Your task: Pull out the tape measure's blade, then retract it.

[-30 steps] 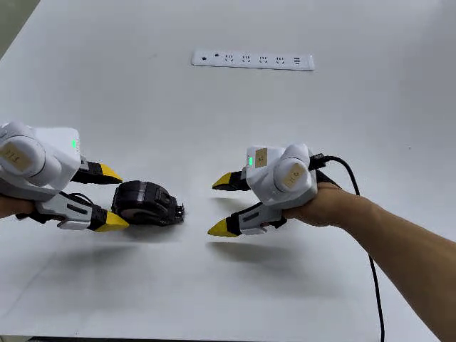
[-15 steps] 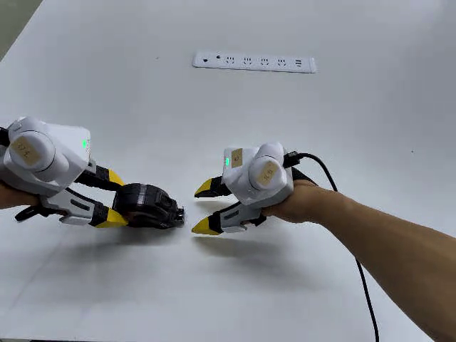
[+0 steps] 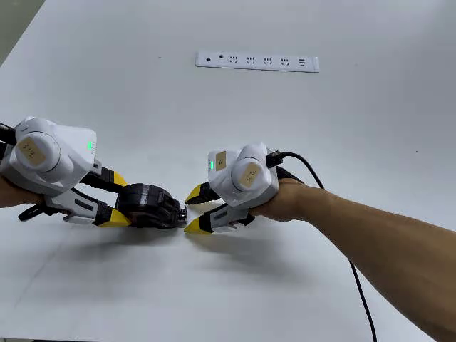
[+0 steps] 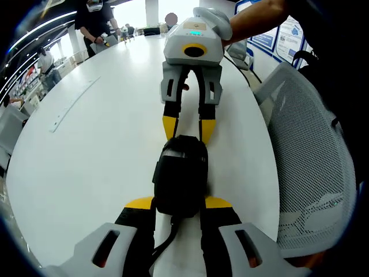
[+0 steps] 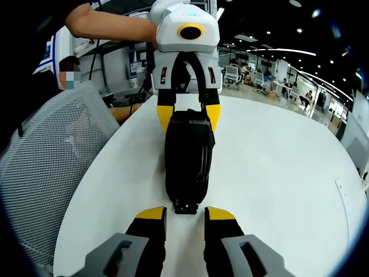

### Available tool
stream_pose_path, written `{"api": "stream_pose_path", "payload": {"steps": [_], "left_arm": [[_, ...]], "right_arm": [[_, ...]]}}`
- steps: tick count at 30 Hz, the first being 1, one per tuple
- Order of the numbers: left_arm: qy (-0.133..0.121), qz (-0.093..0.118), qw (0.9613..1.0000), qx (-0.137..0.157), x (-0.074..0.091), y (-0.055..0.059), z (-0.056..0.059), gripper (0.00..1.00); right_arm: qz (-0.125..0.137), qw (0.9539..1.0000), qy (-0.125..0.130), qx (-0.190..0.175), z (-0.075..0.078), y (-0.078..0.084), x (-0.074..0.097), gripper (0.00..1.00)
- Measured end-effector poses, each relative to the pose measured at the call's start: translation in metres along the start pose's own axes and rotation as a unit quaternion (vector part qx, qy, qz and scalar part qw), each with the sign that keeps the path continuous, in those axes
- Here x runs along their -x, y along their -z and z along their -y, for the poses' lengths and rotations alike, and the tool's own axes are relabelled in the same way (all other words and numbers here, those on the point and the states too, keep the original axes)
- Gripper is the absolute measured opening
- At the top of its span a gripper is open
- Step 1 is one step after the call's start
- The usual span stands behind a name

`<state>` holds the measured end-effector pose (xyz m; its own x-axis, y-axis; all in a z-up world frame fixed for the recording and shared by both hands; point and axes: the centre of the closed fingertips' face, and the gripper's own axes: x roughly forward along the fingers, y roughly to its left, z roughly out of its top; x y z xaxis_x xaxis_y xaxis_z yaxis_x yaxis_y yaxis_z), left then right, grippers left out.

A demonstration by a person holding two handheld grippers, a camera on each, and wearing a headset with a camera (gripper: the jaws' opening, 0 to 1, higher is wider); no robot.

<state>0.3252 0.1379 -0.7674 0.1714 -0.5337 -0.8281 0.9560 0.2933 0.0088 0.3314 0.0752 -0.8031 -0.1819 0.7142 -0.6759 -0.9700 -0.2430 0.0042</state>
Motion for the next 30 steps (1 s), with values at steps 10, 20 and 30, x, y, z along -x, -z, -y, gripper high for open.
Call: {"api": "stream_pose_path", "payload": {"steps": [10,20,30], "left_arm": [[0.001,0.008,1.0000,-0.001,-0.0007,0.0004,-0.0003,0.23],[0.002,0.010,0.9999,0.002,-0.0003,0.0013,0.0006,0.23],[0.001,0.007,1.0000,0.006,0.0011,0.0030,0.0001,0.23]], "right_arm": [[-0.005,1.0000,0.005,0.001,0.0016,-0.0020,-0.0055,0.14],[-0.013,0.9998,0.012,-0.005,0.0006,-0.0005,-0.0072,0.12],[-0.014,0.9997,0.017,-0.006,0.0011,-0.0013,-0.0071,0.09]]}}
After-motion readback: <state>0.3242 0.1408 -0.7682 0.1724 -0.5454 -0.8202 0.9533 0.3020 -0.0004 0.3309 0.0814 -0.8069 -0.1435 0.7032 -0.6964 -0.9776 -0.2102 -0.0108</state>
